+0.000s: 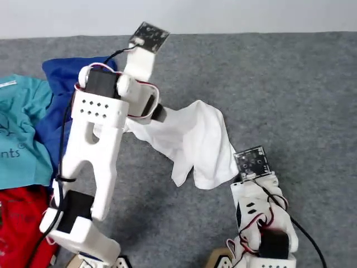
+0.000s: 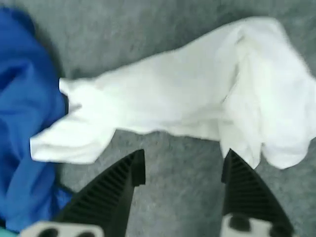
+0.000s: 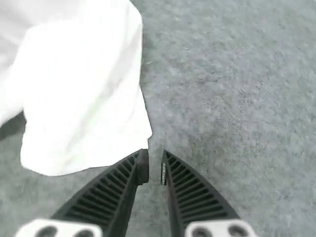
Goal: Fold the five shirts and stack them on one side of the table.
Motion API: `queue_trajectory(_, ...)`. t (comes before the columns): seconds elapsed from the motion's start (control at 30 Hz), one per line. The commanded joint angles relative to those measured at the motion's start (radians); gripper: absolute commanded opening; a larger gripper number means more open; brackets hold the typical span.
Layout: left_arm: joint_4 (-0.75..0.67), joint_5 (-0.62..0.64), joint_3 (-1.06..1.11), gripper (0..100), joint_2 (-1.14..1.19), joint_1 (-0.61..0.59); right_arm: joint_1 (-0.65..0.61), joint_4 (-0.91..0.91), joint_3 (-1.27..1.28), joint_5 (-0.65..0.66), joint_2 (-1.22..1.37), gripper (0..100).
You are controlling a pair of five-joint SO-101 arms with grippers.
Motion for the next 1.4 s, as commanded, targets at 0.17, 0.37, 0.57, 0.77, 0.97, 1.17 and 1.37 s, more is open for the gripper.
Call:
queue_trajectory(0.17,0.025,0.003,0.033,26,-0.052,-0.074,-0.015,0.021,-0.325,0.058,0.495,3.5)
queue_trajectory(0.37,0.026,0.008,0.035,26,-0.052,-0.172,-0.088,0.165,-0.643,-0.015,0.912,3.5)
queue_trajectory(0.57,0.025,0.003,0.099,26,-0.051,-0.345,-0.278,0.252,-0.832,-0.126,1.167,3.5)
queue_trajectory(0.77,0.025,0.0,0.168,26,-0.051,-0.491,-0.481,0.18,-0.861,-0.186,1.336,3.8)
queue_trajectory(0.97,0.025,0.0,0.176,26,-0.051,-0.546,-0.519,0.073,-0.875,-0.186,1.518,8.7)
queue_trajectory(1.17,0.025,0.0,0.176,26,-0.051,-0.551,-0.522,0.067,-0.947,-0.315,1.672,19.3)
queue_trajectory(1.37,0.023,0.0,0.176,26,-0.043,-0.549,-0.522,0.067,-1.06,-0.327,1.821,19.3)
